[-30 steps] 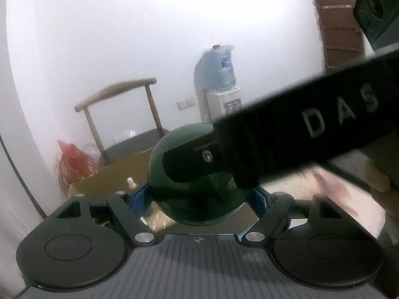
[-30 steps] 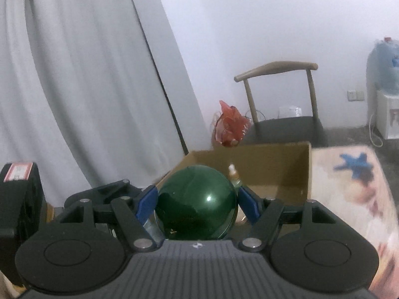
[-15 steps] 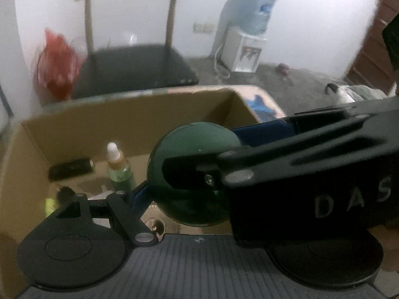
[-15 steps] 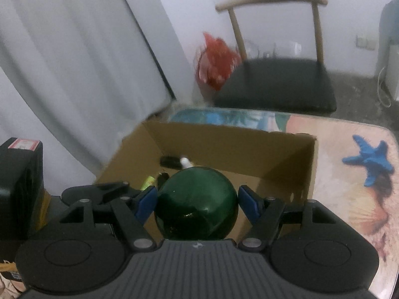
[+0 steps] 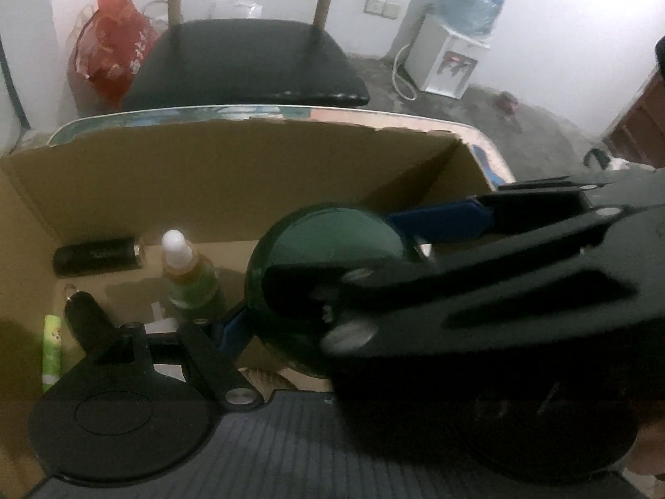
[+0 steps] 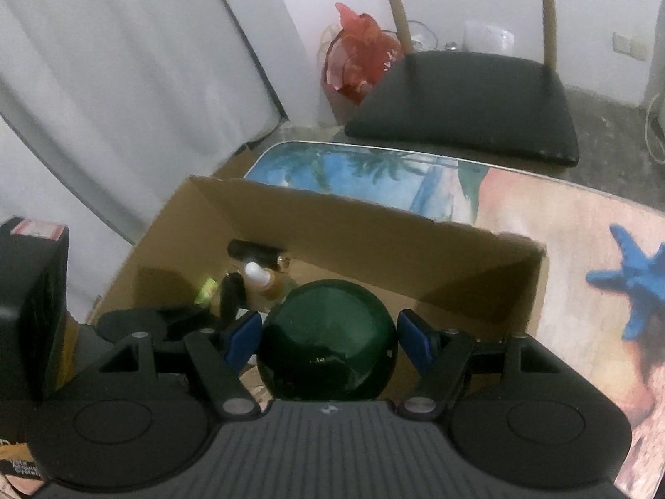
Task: Organize rigid objects
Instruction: 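Carry the green ball over the box and lower it inside, then open the right gripper to release the green ball in the box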
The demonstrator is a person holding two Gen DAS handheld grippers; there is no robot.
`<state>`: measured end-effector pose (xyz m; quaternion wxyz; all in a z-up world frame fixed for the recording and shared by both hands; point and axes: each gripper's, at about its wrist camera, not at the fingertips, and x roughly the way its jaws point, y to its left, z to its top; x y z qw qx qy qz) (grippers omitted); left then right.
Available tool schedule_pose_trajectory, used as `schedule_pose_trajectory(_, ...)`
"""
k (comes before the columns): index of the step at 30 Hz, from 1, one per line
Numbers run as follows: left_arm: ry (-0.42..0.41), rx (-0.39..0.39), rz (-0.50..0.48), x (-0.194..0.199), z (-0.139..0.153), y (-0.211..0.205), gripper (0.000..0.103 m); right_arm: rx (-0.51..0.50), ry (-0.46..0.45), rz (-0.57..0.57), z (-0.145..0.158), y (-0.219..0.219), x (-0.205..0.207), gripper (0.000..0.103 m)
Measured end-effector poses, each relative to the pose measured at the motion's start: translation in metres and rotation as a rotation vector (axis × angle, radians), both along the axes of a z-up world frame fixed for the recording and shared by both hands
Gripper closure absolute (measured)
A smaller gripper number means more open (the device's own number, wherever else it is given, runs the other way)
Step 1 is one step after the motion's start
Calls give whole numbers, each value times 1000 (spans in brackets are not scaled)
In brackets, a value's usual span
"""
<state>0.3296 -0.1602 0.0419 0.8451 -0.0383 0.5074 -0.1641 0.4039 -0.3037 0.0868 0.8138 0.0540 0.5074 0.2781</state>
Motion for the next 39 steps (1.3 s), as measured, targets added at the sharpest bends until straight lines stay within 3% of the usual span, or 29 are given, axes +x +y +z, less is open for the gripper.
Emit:
schedule_pose_trajectory(13,125,-15,57,12,-14,7,24,-20,31,25,-16,9,10,30)
schedule_pose_trajectory(18,71,13,58,7,-5,5,23,-9,32,20,-14,6,12,31)
schedule_pose_trajectory(26,64,29,59,4,-4,1,25,-10,27,24,-12,4,6,35)
schedule_pose_trajectory(32,39,-16,72,-9,12,10,24,-7,33,13,-11,4,5,36)
schedule_pose_trajectory(34,13,-8,80,-17,20,13,21,-4,37,3,-12,4,3,36)
schedule_pose_trajectory(39,-59,-70,97,-49,42,35,19,-9,56,-30,-14,7,1,36)
